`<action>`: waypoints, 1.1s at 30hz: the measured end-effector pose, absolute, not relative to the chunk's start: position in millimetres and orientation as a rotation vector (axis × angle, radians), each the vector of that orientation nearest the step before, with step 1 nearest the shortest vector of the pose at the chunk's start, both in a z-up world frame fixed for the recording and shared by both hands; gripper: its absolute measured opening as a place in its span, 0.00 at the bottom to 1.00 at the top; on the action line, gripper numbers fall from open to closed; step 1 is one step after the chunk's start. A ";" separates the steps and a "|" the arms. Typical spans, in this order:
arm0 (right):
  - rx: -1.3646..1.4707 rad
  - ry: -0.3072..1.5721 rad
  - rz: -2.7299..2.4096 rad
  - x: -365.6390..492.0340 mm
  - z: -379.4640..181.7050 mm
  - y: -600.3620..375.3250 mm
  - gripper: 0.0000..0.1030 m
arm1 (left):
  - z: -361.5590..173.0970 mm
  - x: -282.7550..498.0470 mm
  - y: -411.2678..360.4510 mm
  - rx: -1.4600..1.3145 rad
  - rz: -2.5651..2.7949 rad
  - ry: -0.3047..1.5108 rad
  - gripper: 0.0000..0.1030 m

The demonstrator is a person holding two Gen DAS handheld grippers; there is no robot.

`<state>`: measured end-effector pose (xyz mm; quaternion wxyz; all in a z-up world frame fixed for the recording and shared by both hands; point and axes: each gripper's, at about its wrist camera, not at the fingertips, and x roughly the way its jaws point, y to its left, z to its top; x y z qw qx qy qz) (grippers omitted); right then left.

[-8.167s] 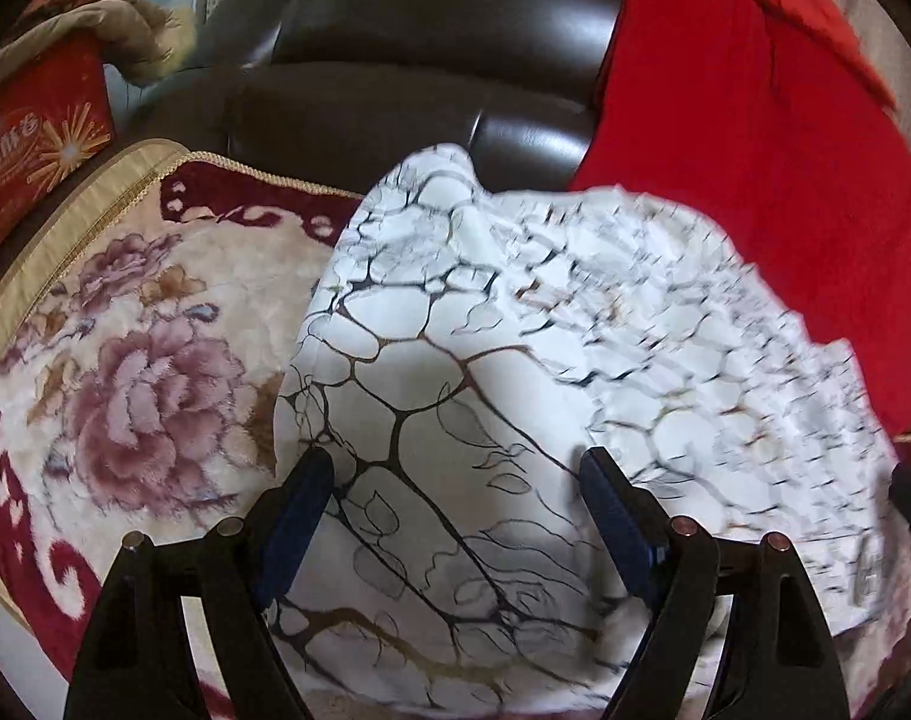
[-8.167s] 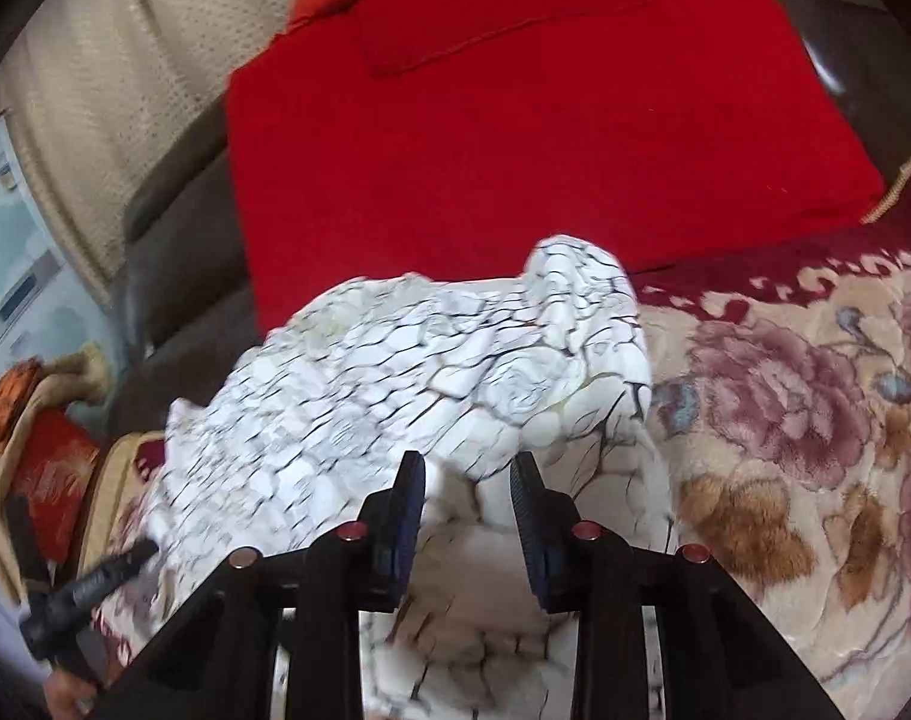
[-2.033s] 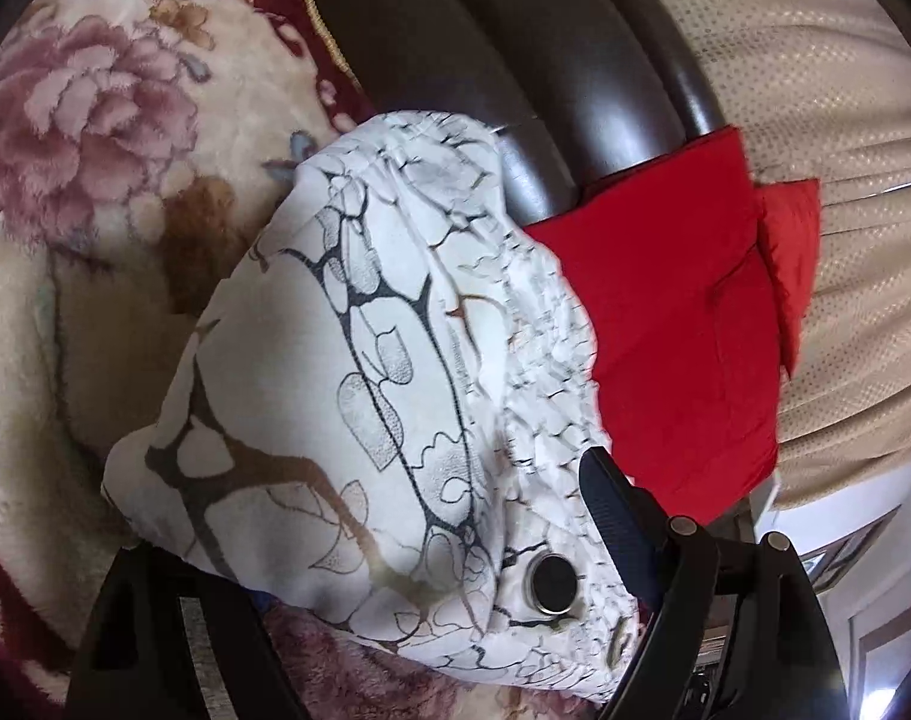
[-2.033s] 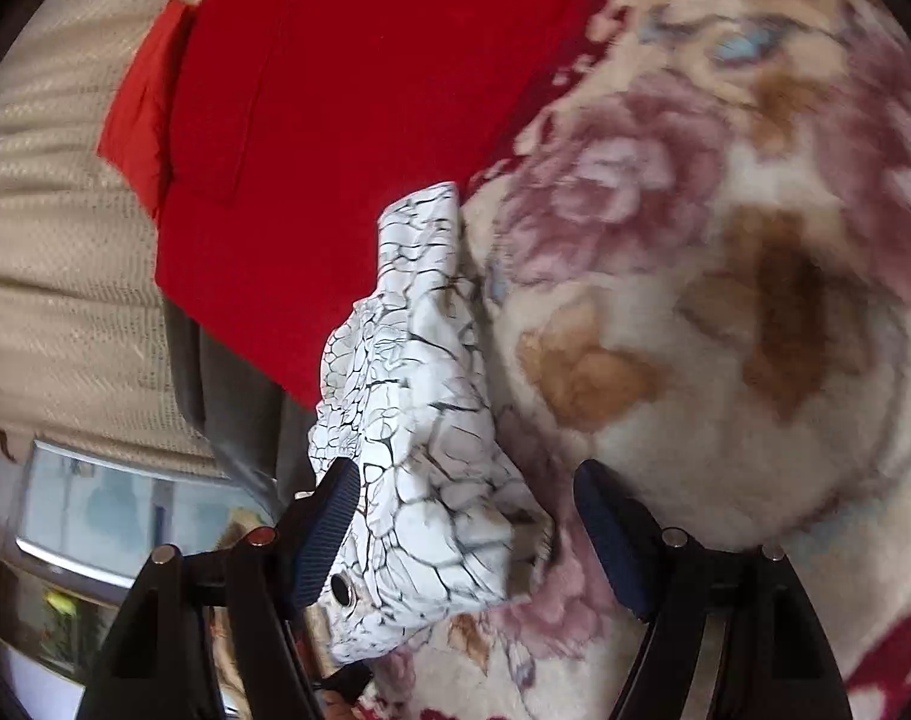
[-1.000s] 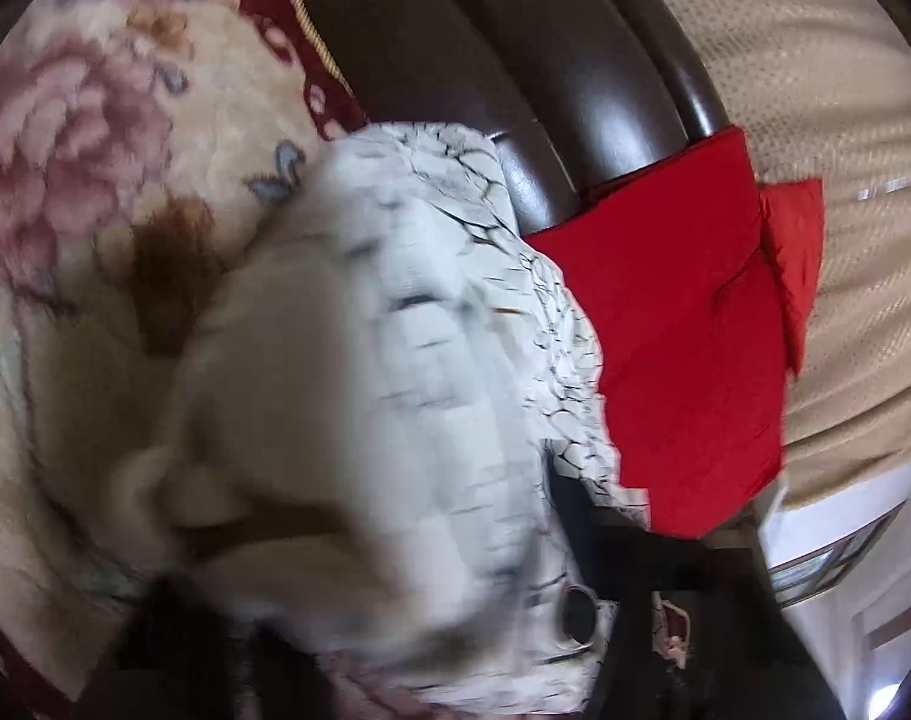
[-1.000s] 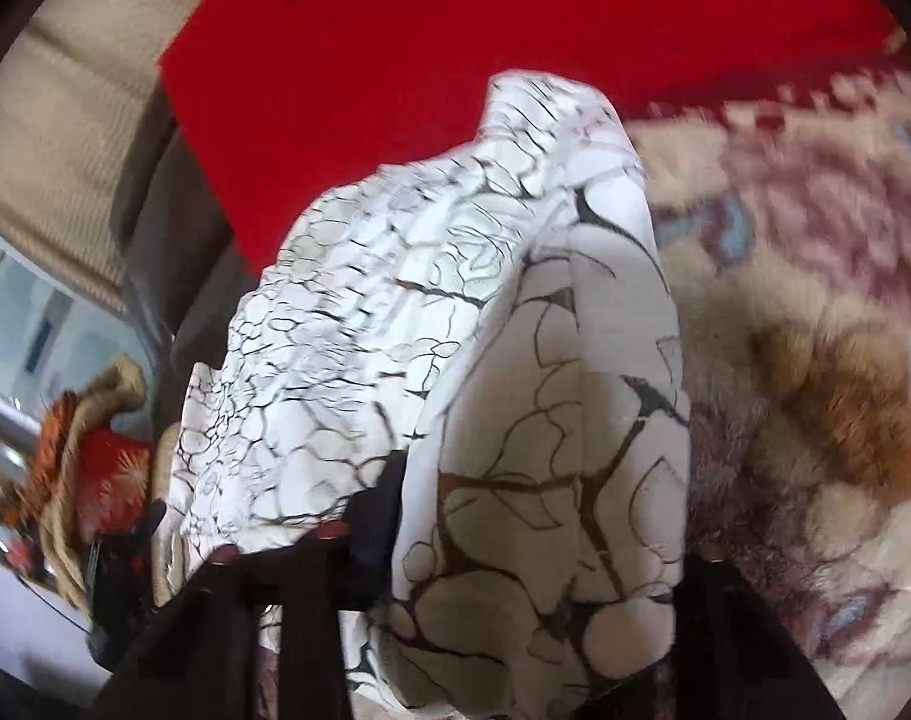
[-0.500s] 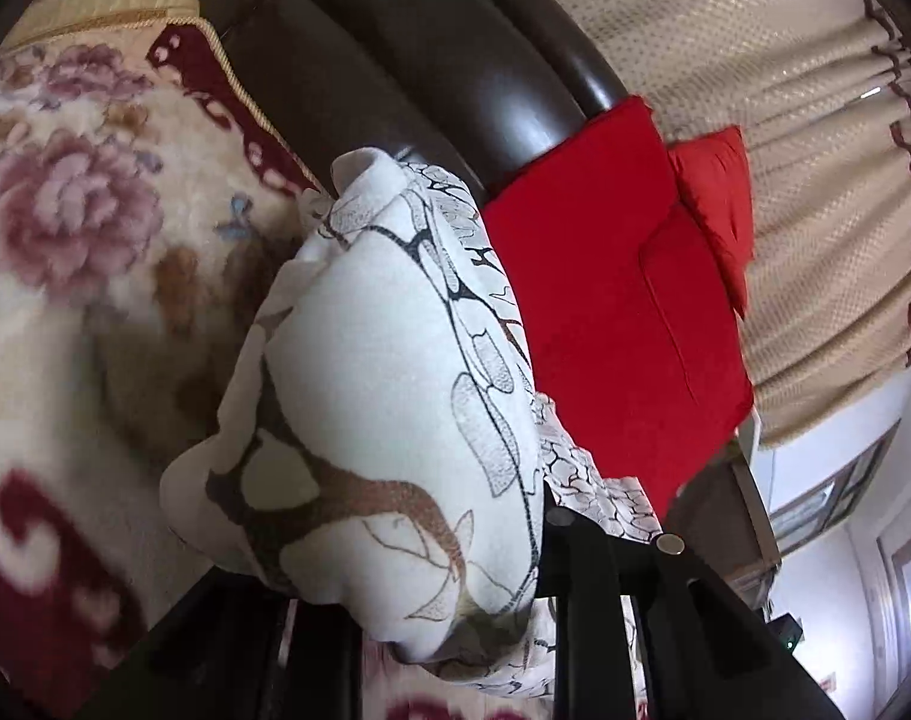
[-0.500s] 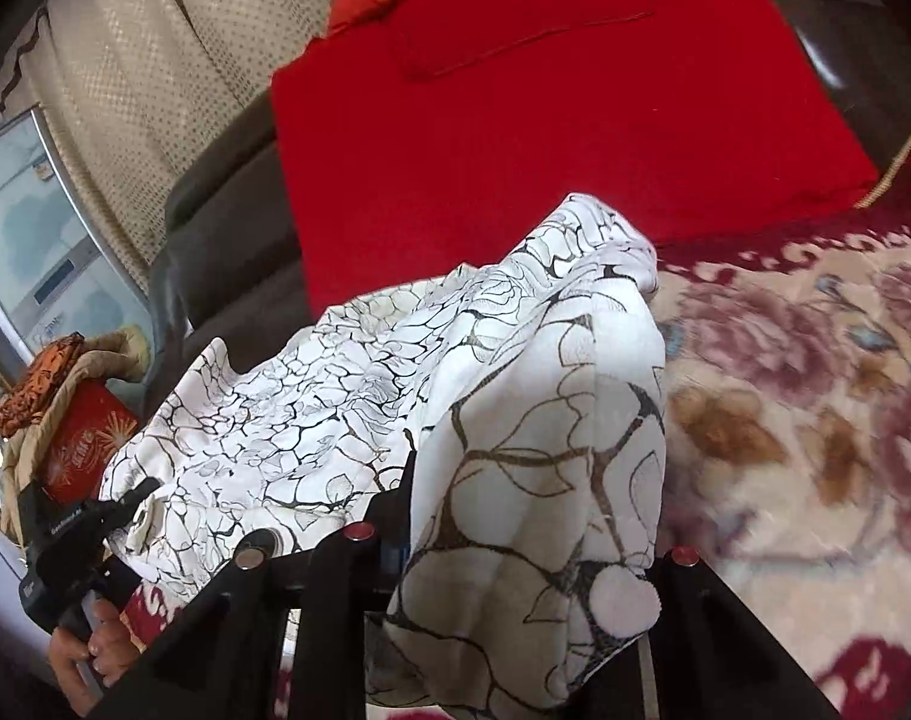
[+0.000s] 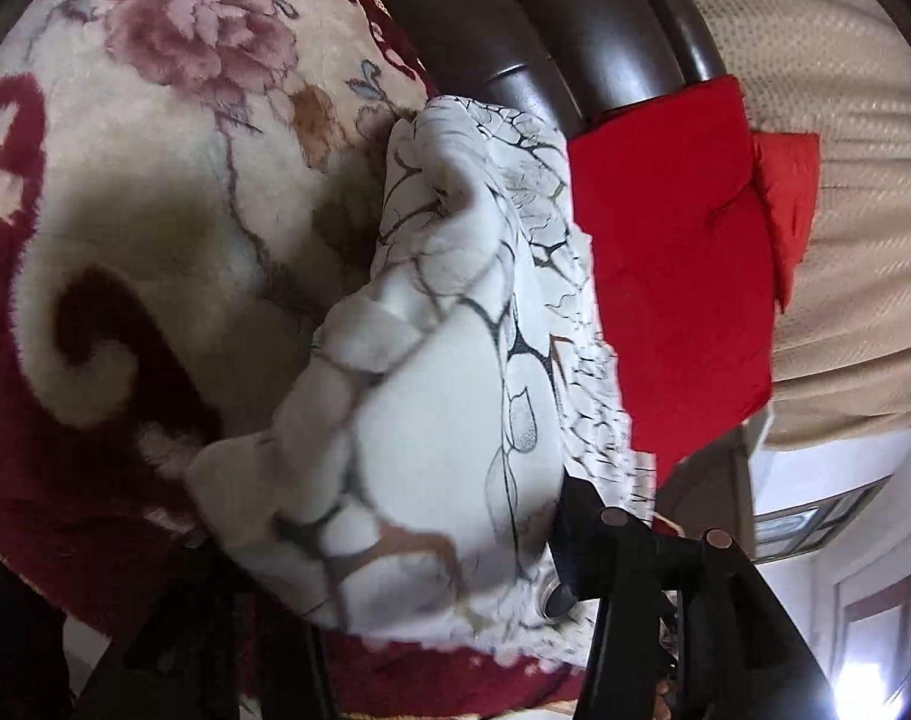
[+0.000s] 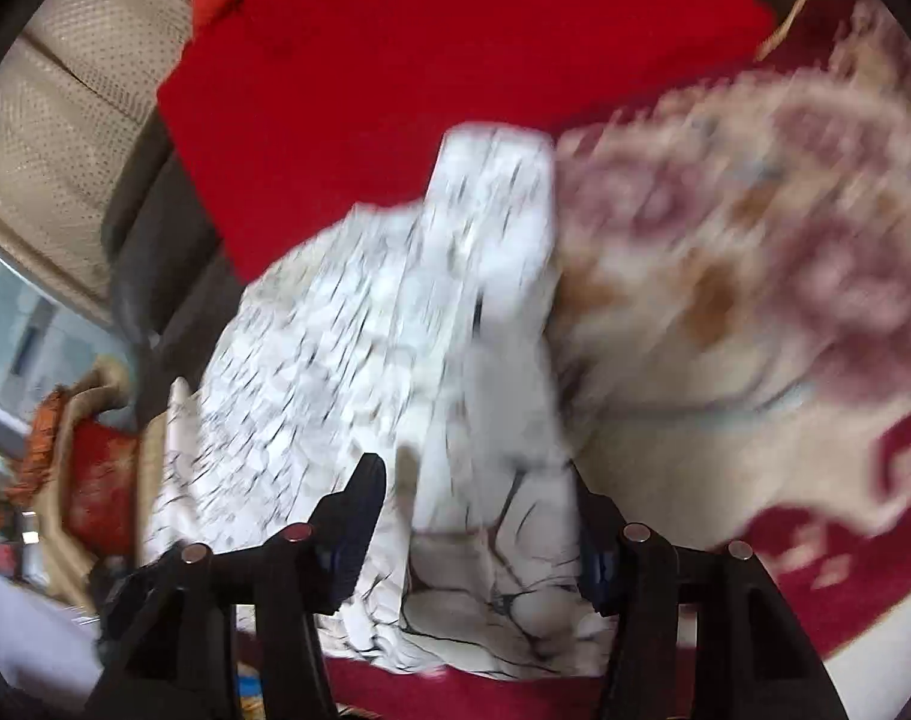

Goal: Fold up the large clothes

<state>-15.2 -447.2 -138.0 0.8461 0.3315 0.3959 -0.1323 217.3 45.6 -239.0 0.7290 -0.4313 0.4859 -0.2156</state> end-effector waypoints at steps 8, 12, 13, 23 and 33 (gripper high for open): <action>0.516 0.692 -0.302 -3.5 -85.1 -437.4 0.58 | -225.7 186.4 79.2 -0.857 -0.366 1.063 0.50; 0.507 0.722 -0.275 37.1 -100.2 -418.9 0.57 | -194.4 170.1 96.4 -0.720 -0.228 0.925 0.52; 0.515 0.734 -0.275 42.9 -107.3 -416.6 0.56 | -177.7 167.3 97.4 -0.655 -0.193 0.853 0.53; 0.589 0.887 -0.328 85.8 -189.3 -427.6 0.56 | -148.7 224.4 23.2 -0.368 -0.309 0.816 0.78; 0.577 0.675 -0.229 67.6 -152.8 -414.2 0.58 | -231.3 278.2 42.4 -0.454 -0.178 1.074 0.81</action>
